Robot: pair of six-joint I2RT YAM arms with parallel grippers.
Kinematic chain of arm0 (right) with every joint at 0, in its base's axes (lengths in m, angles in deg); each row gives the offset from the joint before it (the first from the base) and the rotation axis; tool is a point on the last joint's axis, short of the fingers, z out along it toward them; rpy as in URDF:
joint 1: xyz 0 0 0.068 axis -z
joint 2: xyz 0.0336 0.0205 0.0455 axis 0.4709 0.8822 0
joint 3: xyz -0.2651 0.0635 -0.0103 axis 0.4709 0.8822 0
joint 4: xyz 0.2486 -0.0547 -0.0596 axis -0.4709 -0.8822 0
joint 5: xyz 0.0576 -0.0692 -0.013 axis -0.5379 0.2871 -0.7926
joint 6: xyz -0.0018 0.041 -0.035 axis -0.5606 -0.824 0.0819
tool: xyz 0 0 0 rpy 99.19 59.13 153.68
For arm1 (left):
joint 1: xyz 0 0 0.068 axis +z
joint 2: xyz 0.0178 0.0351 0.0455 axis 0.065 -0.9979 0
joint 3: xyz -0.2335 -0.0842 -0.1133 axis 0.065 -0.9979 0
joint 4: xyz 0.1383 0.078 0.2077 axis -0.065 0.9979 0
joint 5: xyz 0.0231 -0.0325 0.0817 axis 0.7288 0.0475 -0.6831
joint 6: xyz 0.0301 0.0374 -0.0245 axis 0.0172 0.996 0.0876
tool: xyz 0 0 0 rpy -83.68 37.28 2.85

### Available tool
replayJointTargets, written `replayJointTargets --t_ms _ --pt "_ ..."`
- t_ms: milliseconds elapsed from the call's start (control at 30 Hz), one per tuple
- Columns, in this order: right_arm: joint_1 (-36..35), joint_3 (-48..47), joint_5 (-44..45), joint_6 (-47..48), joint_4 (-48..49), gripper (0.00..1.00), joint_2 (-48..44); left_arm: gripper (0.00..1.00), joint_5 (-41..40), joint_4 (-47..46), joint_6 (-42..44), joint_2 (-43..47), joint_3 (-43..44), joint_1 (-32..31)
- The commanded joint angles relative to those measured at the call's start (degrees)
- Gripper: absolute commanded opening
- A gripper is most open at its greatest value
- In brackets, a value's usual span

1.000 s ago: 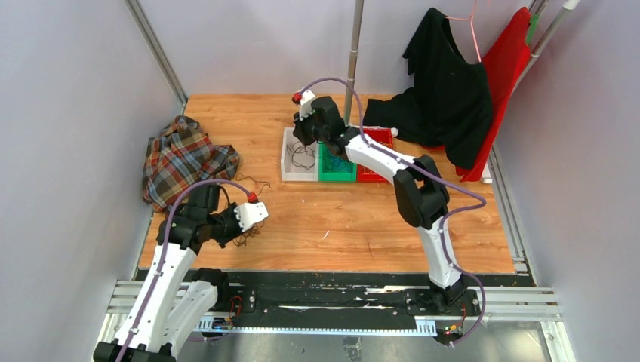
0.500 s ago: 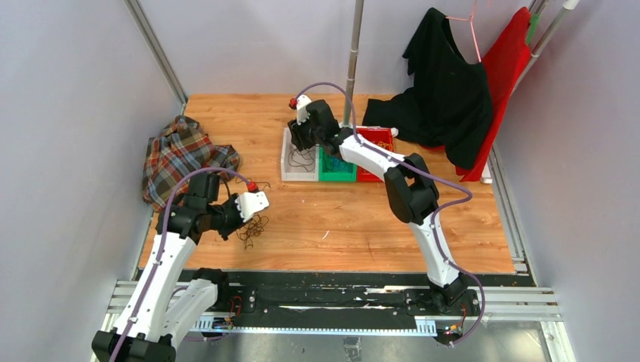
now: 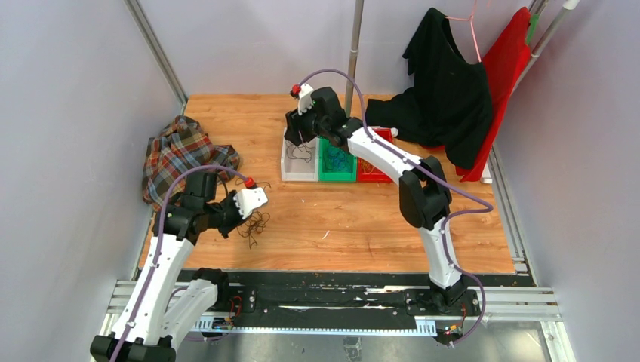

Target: Untangle the cables

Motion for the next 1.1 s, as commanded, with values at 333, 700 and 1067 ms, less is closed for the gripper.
replayJointTargets --t_ms 333,700,1067 --pt "5.31 -15.64 -17.30 -12.85 -21.95 0.67 11.23 0.01 1.07 0.11 -0.29 0.52 2.25 0.37" --pt "5.92 -19.89 -24.88 -17.18 -29.03 0.69 11.56 0.01 1.21 0.10 -0.29 -0.37 2.71 0.36" --pt "6.12 -14.41 -29.33 -24.12 -20.90 0.56 7.13 0.00 2.27 0.10 -0.46 -0.29 2.40 0.34"
